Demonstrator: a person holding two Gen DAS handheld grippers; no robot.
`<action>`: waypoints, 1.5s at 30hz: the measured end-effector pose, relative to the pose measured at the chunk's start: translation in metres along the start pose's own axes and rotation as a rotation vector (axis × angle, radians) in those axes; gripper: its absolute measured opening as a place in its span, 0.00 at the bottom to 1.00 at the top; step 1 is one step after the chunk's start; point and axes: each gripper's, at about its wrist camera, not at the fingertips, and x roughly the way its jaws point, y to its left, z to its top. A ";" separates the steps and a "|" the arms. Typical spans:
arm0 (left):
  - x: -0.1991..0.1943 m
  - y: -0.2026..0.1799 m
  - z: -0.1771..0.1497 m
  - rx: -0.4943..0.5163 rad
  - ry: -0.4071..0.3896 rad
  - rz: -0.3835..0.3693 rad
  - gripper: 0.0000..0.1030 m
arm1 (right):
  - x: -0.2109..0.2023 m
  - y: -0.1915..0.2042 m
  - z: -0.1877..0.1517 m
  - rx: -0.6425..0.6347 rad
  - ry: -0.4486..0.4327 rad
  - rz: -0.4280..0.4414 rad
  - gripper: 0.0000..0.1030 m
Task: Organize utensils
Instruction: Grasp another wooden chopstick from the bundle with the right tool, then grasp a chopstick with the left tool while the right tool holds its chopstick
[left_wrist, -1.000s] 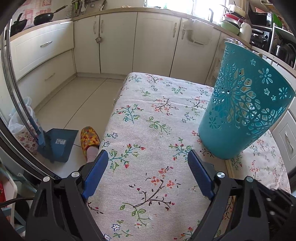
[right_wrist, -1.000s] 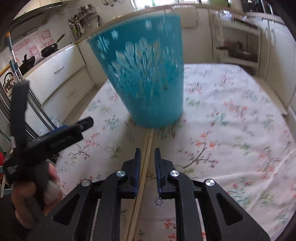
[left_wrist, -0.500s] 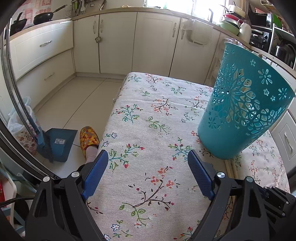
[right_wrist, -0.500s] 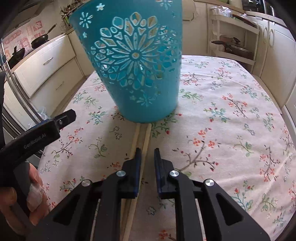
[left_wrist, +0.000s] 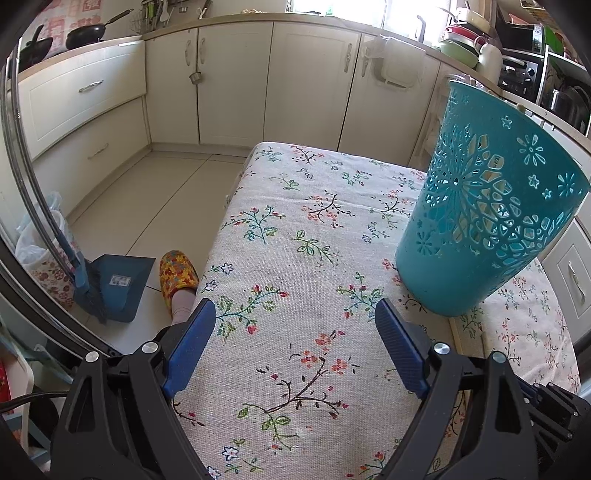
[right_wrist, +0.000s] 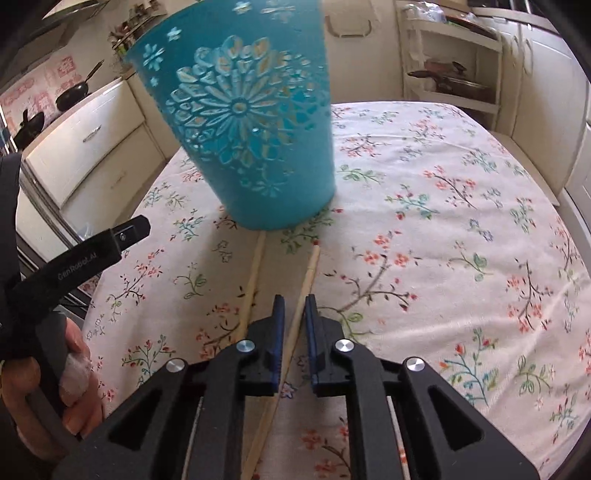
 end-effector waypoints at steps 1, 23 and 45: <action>0.000 0.000 0.000 0.000 0.000 -0.001 0.82 | 0.000 0.002 -0.001 -0.024 0.005 -0.004 0.11; -0.005 -0.074 -0.021 0.261 0.091 -0.102 0.82 | -0.007 -0.061 -0.001 0.199 -0.045 0.114 0.06; 0.022 -0.096 -0.015 0.357 0.284 -0.107 0.47 | -0.006 -0.059 -0.001 0.187 -0.050 0.135 0.17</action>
